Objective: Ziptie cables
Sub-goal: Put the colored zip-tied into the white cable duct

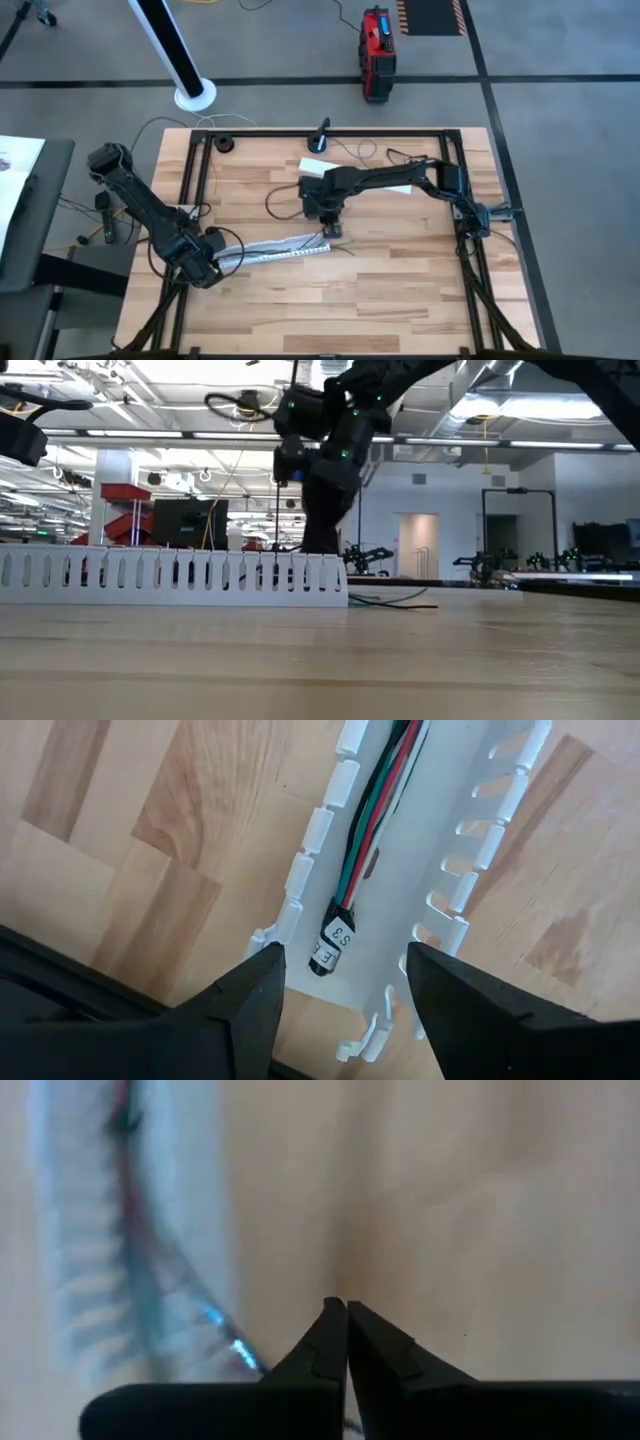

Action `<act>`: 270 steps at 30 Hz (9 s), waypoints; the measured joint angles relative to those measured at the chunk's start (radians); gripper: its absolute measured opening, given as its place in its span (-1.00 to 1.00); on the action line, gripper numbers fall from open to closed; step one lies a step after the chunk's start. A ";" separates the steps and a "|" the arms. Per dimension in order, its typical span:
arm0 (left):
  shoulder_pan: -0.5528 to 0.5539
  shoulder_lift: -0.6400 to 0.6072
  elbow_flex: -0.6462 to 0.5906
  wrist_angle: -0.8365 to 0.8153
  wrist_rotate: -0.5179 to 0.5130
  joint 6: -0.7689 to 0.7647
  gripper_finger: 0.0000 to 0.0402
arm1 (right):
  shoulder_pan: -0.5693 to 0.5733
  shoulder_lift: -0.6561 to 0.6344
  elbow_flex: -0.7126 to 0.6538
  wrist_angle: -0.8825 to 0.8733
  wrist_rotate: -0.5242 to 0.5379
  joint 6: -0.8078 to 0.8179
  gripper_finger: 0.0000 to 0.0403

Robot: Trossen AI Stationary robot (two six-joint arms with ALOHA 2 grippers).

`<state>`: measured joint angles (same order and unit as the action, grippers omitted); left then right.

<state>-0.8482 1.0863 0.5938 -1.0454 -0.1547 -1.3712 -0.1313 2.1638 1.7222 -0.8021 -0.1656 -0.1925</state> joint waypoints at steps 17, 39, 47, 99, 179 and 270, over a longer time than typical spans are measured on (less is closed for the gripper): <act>0.000 0.000 0.000 -0.002 -0.040 -0.056 0.03 | 0.099 -0.076 -0.135 0.021 0.016 0.063 -1.00; 0.000 0.000 0.000 -0.004 -0.029 -0.065 0.03 | -0.043 -0.090 -0.366 0.016 0.256 0.309 -1.00; 0.000 0.000 0.000 -0.004 -0.029 -0.065 0.03 | -0.138 -0.272 -0.378 -0.022 0.467 0.321 -1.00; 0.002 0.000 0.000 -0.006 -0.104 -0.104 0.03 | 0.161 -0.126 -0.209 0.092 0.009 0.334 -1.00; 0.396 -0.298 0.416 0.071 -0.840 0.382 0.03 | 0.322 -0.723 -0.684 0.024 0.289 0.877 -0.44; 0.787 0.222 0.364 0.523 -0.247 1.183 0.03 | 0.219 -0.564 -0.678 0.067 0.173 0.629 -1.00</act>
<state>-0.0613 1.3087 0.9581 -0.5224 -0.4021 -0.1885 0.0878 1.6002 1.0447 -0.7349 0.0073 0.4369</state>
